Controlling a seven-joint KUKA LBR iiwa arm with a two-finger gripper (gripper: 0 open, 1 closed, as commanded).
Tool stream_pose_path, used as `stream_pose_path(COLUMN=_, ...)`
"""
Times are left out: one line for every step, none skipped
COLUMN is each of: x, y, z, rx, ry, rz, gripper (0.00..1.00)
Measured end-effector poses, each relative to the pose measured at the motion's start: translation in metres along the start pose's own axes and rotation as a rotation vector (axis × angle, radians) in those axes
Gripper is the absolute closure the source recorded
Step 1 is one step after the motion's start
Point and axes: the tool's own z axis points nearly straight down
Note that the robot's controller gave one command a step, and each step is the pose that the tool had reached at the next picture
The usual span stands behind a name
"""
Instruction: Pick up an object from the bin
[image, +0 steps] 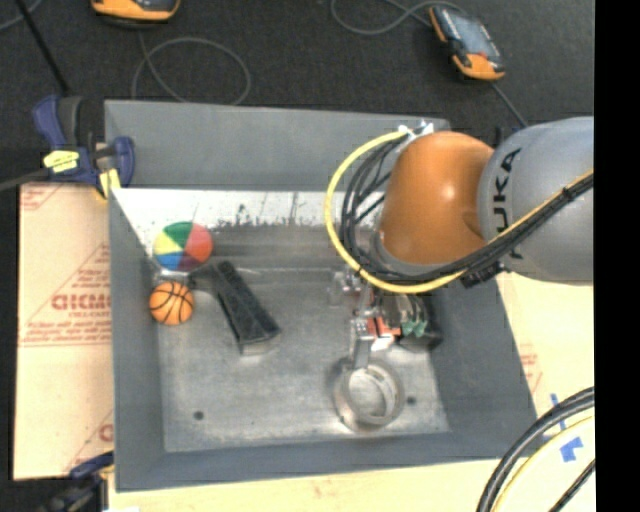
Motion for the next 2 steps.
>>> stream_pose_path(x=-0.001, y=0.000, z=-0.004, rx=0.000, ry=-0.007, rz=0.000, gripper=0.00)
stream_pose_path(x=0.006, y=-0.002, z=0.024, rx=-0.001, ry=-0.009, rz=0.024, gripper=0.00)
